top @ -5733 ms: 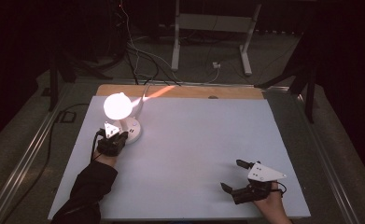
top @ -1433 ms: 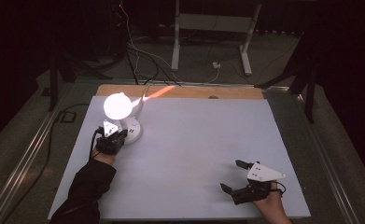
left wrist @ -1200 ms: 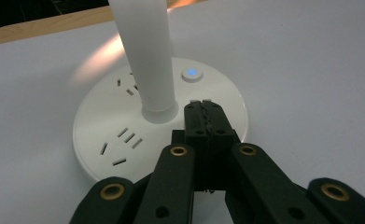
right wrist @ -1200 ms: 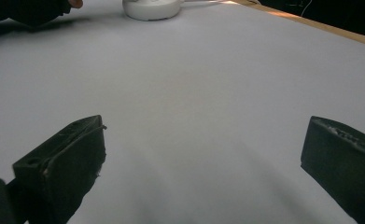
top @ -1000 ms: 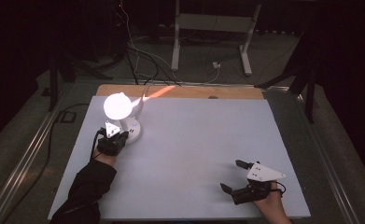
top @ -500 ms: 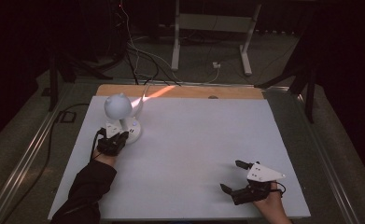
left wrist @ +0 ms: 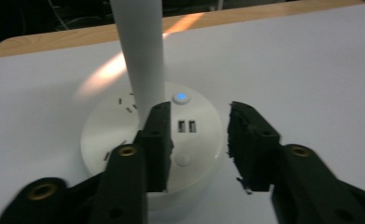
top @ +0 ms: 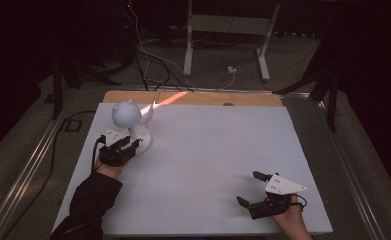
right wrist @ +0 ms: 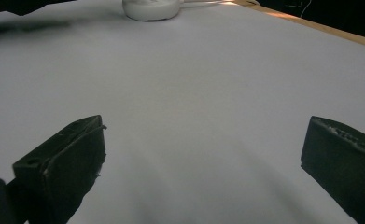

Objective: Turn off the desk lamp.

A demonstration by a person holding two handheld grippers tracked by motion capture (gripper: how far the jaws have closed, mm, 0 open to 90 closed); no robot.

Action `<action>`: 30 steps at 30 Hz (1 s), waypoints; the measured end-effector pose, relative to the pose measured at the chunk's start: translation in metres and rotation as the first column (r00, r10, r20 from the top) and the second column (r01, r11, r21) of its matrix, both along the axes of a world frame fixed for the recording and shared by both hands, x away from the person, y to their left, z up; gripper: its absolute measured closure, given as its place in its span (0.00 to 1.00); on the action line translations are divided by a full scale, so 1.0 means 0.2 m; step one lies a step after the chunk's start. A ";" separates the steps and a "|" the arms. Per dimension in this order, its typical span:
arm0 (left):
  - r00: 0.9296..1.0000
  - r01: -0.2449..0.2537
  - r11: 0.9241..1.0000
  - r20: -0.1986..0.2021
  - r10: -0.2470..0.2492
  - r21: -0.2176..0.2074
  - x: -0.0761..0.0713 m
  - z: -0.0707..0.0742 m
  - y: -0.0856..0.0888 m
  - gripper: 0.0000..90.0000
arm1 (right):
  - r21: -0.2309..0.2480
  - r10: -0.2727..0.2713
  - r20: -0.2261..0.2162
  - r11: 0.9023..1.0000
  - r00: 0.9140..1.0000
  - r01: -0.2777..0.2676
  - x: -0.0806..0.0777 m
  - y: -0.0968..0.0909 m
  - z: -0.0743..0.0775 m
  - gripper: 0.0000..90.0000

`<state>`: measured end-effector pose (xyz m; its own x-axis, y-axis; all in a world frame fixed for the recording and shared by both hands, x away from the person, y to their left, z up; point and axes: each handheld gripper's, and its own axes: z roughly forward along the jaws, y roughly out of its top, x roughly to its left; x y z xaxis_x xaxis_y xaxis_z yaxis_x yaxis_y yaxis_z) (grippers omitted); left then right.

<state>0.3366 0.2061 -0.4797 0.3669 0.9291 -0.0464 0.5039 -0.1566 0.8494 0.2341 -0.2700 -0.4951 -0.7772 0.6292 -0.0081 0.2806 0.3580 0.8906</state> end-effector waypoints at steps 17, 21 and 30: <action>0.989 0.075 0.993 -0.116 -0.086 -0.095 -0.08 0.05 0.03 0.02 | 0.001 0.000 0.000 1.000 1.000 0.000 0.00 0.00 0.00 0.00; 0.989 0.114 0.989 -0.088 -0.122 -0.098 -0.13 0.08 0.04 0.01 | 0.001 0.000 -0.002 1.000 1.000 0.000 0.00 0.00 0.00 0.00; 0.977 0.192 0.976 -0.074 -0.200 -0.100 -0.23 0.09 0.03 0.01 | 0.000 -0.001 -0.003 1.000 1.000 0.001 0.00 0.00 0.00 0.00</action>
